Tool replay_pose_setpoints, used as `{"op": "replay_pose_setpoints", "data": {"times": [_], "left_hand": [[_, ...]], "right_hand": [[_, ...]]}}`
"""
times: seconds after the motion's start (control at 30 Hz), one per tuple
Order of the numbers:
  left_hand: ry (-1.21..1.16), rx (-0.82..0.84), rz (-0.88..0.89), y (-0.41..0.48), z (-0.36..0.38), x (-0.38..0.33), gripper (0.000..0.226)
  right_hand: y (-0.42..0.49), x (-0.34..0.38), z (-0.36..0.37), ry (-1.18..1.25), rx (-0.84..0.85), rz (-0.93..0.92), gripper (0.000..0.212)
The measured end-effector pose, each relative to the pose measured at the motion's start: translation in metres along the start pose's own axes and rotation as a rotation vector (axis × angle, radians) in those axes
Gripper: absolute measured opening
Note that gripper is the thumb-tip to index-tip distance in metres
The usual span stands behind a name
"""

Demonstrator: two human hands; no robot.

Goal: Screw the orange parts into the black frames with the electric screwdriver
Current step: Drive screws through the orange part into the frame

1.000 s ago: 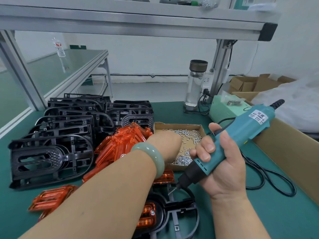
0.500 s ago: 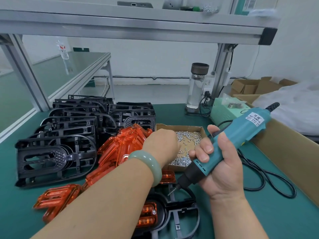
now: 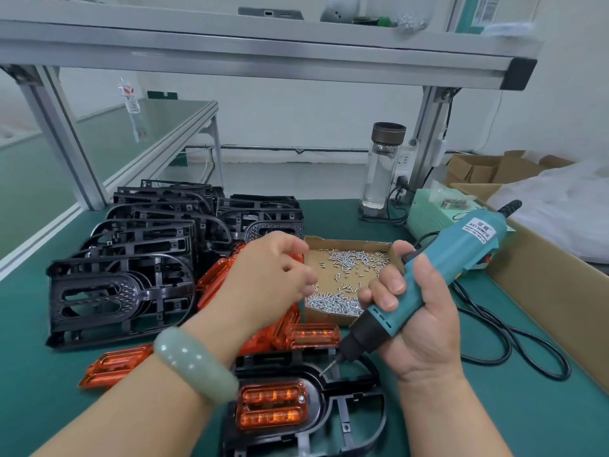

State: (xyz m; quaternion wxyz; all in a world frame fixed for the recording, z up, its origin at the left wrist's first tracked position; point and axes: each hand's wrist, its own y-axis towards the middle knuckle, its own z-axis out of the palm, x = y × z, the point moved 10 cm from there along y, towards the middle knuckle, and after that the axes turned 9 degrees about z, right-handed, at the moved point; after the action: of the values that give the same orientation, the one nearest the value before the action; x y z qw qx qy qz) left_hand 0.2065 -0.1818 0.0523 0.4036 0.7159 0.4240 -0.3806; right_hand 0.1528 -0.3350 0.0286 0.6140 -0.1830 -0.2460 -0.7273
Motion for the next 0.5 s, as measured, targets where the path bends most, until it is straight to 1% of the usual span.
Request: {"op": "replay_pose_setpoints", "data": {"times": [0.07,0.13,0.23,0.27,0.33,0.4,0.5], "left_hand": [[-0.069,-0.079,0.006,-0.013,-0.019,0.0,0.016],[-0.17,-0.172,0.009,-0.027,-0.039,0.004,0.013],[-0.321,-0.282,-0.036,-0.051,-0.06,0.023,0.021],[-0.392,-0.308,-0.061,-0.059,-0.063,0.032,0.021],[-0.529,-0.337,-0.109,-0.073,-0.062,0.047,0.023],[-0.585,-0.348,-0.138,-0.083,-0.055,0.058,0.029],[-0.644,-0.347,-0.183,-0.089,-0.045,0.065,0.022]], "right_hand": [[0.0,-0.002,0.0,0.01,-0.009,0.006,0.019],[-0.001,-0.003,0.001,0.021,-0.016,0.009,0.018],[-0.002,-0.006,0.002,0.056,-0.02,0.017,0.018],[-0.002,-0.007,0.003,0.069,-0.023,0.019,0.018],[-0.003,-0.009,0.004,0.09,-0.03,0.015,0.018],[-0.004,-0.01,0.006,0.099,-0.044,0.001,0.017],[-0.006,-0.011,0.01,0.088,-0.086,-0.036,0.017]]}}
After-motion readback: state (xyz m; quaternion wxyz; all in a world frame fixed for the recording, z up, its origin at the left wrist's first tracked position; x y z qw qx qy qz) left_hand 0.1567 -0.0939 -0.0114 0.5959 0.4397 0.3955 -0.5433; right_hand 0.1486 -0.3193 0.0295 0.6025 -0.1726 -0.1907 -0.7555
